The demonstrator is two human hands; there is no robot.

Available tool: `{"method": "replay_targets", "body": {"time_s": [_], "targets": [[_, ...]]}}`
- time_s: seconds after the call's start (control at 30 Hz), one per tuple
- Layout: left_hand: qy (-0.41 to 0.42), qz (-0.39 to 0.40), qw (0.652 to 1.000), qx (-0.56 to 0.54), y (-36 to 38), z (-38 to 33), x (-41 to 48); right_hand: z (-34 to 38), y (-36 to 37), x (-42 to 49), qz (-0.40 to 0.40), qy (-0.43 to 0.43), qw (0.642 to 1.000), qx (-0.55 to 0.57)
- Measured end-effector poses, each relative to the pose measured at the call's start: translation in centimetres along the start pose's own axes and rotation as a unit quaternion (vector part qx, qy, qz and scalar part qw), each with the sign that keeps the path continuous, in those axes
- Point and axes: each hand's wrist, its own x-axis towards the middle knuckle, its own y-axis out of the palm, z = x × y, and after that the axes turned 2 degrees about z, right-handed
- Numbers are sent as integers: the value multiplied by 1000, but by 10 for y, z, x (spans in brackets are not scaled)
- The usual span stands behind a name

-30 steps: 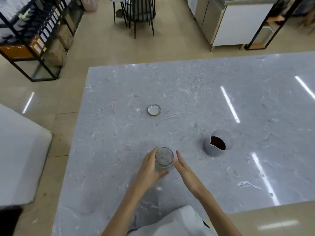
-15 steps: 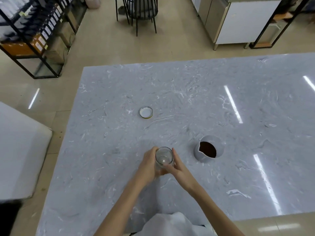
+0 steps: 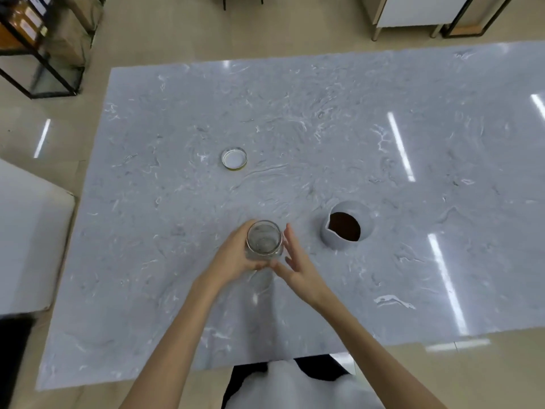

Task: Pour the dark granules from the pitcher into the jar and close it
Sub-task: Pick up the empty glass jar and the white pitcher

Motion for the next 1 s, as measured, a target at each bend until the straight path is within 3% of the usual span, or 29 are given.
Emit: {"method": "replay_targets", "body": {"time_s": [0.1, 0.2, 0.3, 0.5, 0.8, 1.0], "targets": [[6, -4, 1000, 1, 2, 1, 0, -1, -25, -29, -117, -64, 991, 3], [5, 12, 1000, 18, 5, 3, 4, -13, -61, -62, -265, -126, 955, 45], [-8, 18, 999, 26, 8, -3, 9, -35, -99, -74, -329, -97, 935, 91], [-4, 11, 999, 31, 12, -6, 13, -56, -131, -41, -299, -11, 950, 93], [3, 13, 1000, 23, 10, -3, 12, -60, -127, -21, -277, -43, 948, 151], [1, 12, 1000, 15, 10, -1, 12, -53, -135, -15, -240, -61, 961, 125]]}}
